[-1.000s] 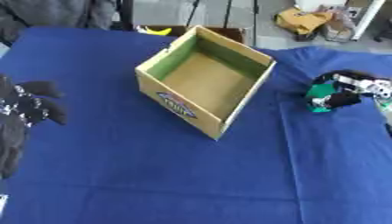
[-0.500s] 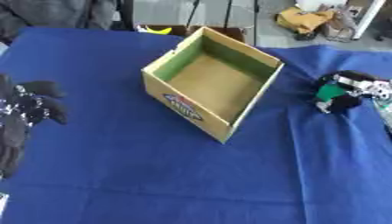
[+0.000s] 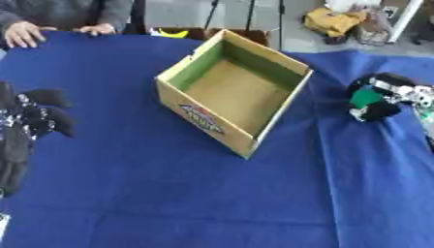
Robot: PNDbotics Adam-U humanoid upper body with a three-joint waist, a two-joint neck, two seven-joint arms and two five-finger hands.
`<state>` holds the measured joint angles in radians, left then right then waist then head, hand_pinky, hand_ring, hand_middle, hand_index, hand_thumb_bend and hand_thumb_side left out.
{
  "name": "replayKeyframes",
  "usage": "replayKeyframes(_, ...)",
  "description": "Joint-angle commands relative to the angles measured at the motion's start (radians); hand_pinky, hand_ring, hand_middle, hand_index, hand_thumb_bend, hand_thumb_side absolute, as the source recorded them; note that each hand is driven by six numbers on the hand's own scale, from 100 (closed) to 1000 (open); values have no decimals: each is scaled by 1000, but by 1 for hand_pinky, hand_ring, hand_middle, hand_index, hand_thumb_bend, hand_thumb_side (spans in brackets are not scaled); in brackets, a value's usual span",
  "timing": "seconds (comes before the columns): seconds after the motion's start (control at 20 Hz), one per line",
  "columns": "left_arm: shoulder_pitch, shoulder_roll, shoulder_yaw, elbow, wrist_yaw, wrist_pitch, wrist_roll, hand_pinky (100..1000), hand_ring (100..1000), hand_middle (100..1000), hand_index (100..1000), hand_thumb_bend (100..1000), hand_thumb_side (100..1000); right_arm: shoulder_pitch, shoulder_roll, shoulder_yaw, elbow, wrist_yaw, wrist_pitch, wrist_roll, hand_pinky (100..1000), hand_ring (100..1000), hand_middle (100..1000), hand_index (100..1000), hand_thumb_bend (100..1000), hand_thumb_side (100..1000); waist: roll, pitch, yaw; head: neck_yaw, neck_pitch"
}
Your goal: Pick up objects on the table and place them in the box.
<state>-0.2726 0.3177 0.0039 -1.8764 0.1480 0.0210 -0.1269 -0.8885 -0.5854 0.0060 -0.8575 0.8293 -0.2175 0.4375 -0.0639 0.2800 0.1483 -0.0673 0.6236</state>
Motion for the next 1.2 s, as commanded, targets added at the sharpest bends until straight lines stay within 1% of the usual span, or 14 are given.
replayKeyframes(0.05,-6,19,7,-16,-2,-1,2,496,540,601,734,407,994,-26,-41,-2,-76,-33,-9,-7,292,439,807,865,100,103,2,-25,-2,4,0)
replayKeyframes(0.25,-4,20,8,-15,-1,0,3,497,539,601,734,409,993,-26,-51,-1,-134,-63,-11,-10,296,439,808,865,100,100,-1,-30,-5,6,0)
replayKeyframes(0.45,-3,22,9,-15,-1,0,4,497,539,600,734,410,992,-32,-56,3,-168,-78,-9,-8,296,440,808,863,100,100,-4,-34,-8,8,-1)
replayKeyframes(0.65,-2,23,7,-14,0,0,3,497,539,600,734,411,991,-50,-48,13,-197,-84,-17,-6,297,441,809,862,100,100,-6,-40,-7,9,0)
replayKeyframes(0.7,-1,24,7,-14,0,0,2,497,539,600,734,415,998,-56,-45,16,-205,-84,-19,-5,299,443,810,862,100,116,-7,-42,-6,9,0)
replayKeyframes(0.75,0,24,7,-14,0,0,2,497,539,600,734,412,991,-65,-39,20,-212,-83,-23,-3,300,444,810,862,100,100,-8,-45,-3,8,1)
replayKeyframes(0.95,2,27,6,-13,2,0,1,497,538,599,734,413,989,-88,-19,29,-225,-74,-27,5,303,447,810,861,100,100,-11,-53,4,5,0)
replayKeyframes(1.2,1,29,6,-13,4,1,1,498,538,598,733,414,988,-98,-10,33,-220,-64,-29,10,304,449,810,860,100,100,-17,-57,7,7,-8)
